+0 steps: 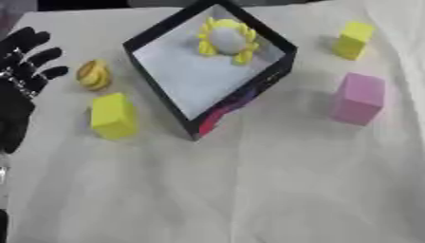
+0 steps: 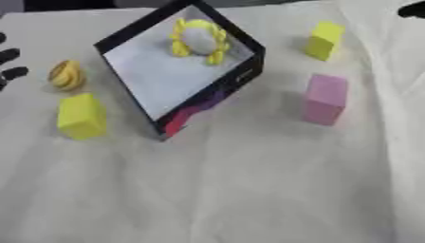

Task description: Pick up objects on the table and place them in the box.

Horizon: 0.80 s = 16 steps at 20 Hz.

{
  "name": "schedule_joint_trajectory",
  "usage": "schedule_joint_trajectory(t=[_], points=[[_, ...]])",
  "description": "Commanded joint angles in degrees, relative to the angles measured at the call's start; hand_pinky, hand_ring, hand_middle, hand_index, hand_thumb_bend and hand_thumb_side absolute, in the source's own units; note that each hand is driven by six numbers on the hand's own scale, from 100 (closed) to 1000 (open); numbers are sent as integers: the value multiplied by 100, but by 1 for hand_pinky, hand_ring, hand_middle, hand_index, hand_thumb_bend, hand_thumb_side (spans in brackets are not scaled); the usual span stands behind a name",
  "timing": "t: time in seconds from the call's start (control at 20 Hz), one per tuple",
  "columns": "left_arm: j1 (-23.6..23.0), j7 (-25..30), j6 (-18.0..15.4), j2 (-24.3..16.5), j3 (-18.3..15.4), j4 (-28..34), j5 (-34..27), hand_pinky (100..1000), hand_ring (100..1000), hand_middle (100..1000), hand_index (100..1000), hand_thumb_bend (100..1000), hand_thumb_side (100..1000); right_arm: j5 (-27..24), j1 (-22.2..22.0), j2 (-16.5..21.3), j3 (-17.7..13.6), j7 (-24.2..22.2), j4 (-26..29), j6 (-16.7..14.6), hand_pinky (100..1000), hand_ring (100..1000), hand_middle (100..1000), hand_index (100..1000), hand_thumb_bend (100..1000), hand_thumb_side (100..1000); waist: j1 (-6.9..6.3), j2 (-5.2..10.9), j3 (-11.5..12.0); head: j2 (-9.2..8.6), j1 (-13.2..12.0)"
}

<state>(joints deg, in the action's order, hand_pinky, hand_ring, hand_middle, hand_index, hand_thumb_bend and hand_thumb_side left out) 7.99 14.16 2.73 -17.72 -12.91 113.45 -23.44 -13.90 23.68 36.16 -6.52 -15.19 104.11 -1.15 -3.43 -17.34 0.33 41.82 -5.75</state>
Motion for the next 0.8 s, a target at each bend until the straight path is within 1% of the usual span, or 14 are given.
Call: schedule_joint_trajectory(t=[0.05,0.1,0.15,0.3,0.35,0.4,0.65,0.8], points=[[-8,-29,-14,-222,-69,114,54,810,849,839,881,100,779,85,118,616,80,-89,-203,-160,922,755,758,902,100,447,128,234,-34,-35,-29],[-12,-29,-11,-242,-66,114,66,808,847,836,879,100,780,148,175,819,142,-131,-332,-233,919,756,758,900,100,414,151,231,-47,-75,-26],[-9,-29,-4,-260,-61,114,78,808,847,836,879,100,781,213,251,1014,209,-171,-464,-325,918,757,759,900,100,404,169,227,-58,-110,-23],[2,-23,16,-307,-38,114,105,807,846,834,877,100,781,379,543,1524,429,-319,-847,-589,909,762,764,897,100,301,216,224,-77,-166,9],[4,-20,18,-322,-32,114,109,807,846,834,877,100,781,437,658,1681,508,-372,-979,-671,908,763,764,897,100,294,230,226,-80,-177,33],[6,-20,20,-337,-29,114,111,807,846,835,878,100,781,493,777,1832,591,-434,-1096,-753,904,766,767,895,100,248,247,227,-83,-187,70],[-12,-44,29,-403,-22,114,124,808,848,838,881,100,781,713,1350,2342,927,-840,-1600,-1102,897,778,781,896,100,210,316,246,-100,-228,239],[-18,-73,34,-440,-16,114,121,808,848,837,880,100,779,938,1665,2558,1132,-1047,-1945,-1286,894,796,800,904,100,198,359,258,-105,-257,229]])
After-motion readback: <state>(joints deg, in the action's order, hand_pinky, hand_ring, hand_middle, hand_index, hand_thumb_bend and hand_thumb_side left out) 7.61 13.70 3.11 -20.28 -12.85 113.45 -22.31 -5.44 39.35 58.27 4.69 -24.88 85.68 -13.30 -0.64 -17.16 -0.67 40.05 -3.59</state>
